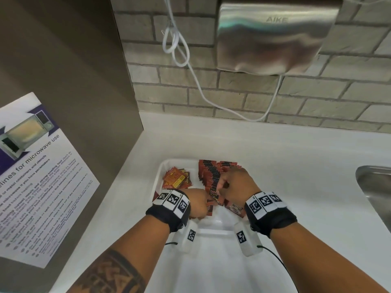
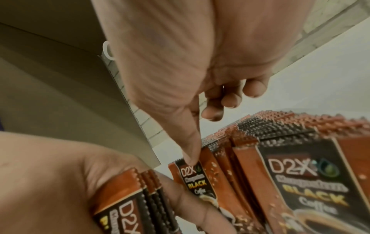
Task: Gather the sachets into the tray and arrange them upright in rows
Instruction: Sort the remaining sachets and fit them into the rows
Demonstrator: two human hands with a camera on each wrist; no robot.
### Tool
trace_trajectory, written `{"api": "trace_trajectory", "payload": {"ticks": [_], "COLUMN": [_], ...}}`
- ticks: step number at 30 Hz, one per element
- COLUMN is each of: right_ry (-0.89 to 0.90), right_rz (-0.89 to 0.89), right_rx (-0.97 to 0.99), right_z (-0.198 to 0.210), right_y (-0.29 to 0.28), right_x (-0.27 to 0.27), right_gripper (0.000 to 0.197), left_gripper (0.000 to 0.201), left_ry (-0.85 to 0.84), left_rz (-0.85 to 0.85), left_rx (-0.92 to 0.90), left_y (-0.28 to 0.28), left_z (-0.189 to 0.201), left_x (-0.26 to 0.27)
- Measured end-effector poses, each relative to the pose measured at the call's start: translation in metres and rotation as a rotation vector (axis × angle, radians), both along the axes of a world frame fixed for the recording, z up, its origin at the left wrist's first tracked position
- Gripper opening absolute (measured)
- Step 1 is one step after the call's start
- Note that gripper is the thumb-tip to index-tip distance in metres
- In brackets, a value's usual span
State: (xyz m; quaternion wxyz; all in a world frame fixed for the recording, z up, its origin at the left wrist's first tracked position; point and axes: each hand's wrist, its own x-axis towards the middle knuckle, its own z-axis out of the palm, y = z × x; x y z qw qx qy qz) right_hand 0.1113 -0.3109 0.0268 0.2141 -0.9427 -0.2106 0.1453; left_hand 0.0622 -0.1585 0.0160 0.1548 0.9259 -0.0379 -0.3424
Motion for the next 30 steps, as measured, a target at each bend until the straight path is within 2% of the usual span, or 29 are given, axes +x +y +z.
{"api": "trace_trajectory", "payload": {"ticks": [10,17,24,28,30], "right_ry": [0.011,0.046,0.018,-0.005,-0.006], "right_rz": [-0.011,-0.045,-0.030,-0.038,-0.027], "right_rx": [-0.007,0.040,0.077,0.146,0.192], "right_z": [-0.008,-0.013,-0.008,0.004,0.013], "right_y": [-0.002,-0.005,-0.009,-0.015,-0.017], "right_x": [0.006,0.009,0.008,0.007,0.003], "right_gripper": [0.027,0.020,0.016,0.011,0.010], "left_gripper": [0.055,0.063,0.060,0.050,0.042], "left_ry": [0.036,0.026,0.018,-0.014,0.002], "left_rz": [0.015,-0.008,-0.041,0.029,0.182], "left_rx": [0.017,0.007,-0.018,-0.099,-0.290], "left_y": [-0.005,-0.003,0.000,0.017,0.028], "left_z": [-0.008,-0.011,-0.009,-0.004,-0.002], "left_x": [0.008,0.007,0.007,0.006,0.004]}}
